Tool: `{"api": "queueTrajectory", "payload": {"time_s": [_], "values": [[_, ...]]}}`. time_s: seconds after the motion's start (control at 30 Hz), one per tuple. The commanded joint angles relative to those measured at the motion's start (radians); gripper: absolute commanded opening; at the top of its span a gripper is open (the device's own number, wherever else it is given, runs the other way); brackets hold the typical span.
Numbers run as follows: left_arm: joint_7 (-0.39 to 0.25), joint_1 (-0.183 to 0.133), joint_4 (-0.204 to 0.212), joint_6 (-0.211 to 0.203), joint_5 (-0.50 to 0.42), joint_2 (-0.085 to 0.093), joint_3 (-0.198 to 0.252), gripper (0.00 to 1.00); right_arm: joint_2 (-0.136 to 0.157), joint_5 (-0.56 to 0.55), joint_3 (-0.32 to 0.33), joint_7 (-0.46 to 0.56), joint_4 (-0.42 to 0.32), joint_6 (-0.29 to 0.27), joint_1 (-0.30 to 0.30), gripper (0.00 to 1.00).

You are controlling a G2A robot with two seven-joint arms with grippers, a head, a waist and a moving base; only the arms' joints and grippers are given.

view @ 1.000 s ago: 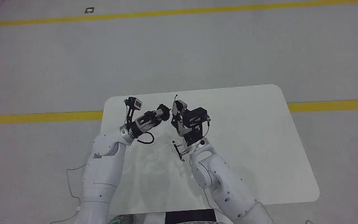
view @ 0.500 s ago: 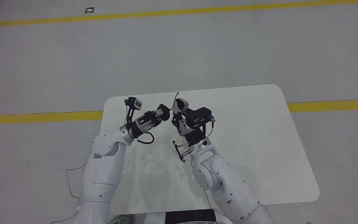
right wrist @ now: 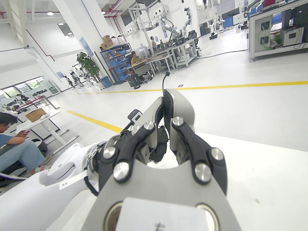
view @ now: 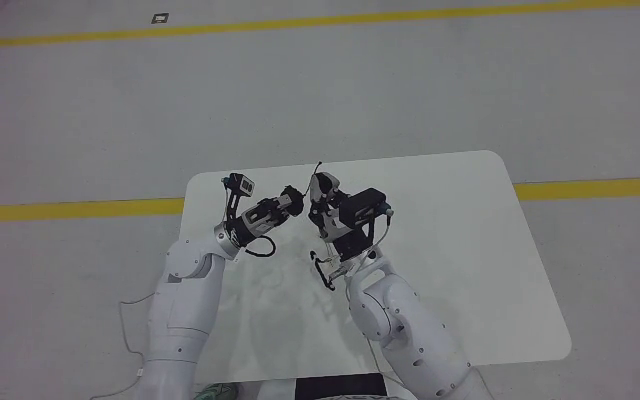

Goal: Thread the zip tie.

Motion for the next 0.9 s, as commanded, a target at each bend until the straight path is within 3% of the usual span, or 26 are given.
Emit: {"api": "queueTrajectory", "payload": {"time_s": [0.0,0.1,0.3,0.43,0.7,0.87], "values": [[0.013,0.015,-0.017,0.000,-0.028,-0.002,0.003,0.00,0.002,-0.005,0.009,-0.026,-0.013,0.010,-0.011,0.00],[0.029,0.037,-0.045,0.000,-0.037,-0.009,-0.016,0.00,0.005,-0.023,0.012,-0.071,-0.021,0.008,-0.034,0.00],[-0.043,0.059,-0.073,0.000,-0.015,-0.034,-0.052,0.00,0.008,-0.039,0.001,-0.125,-0.022,0.010,-0.069,0.00],[-0.124,0.049,-0.075,0.000,0.025,-0.053,-0.086,0.00,0.008,-0.052,-0.015,-0.141,-0.020,0.012,-0.078,0.00],[-0.279,0.014,-0.051,0.000,0.006,-0.093,-0.170,0.00,0.006,-0.068,-0.034,-0.152,-0.010,0.035,-0.081,0.00],[-0.296,0.006,-0.042,0.000,0.015,-0.115,-0.195,0.00,0.003,-0.050,-0.046,-0.167,-0.008,0.048,-0.078,0.00]]}}
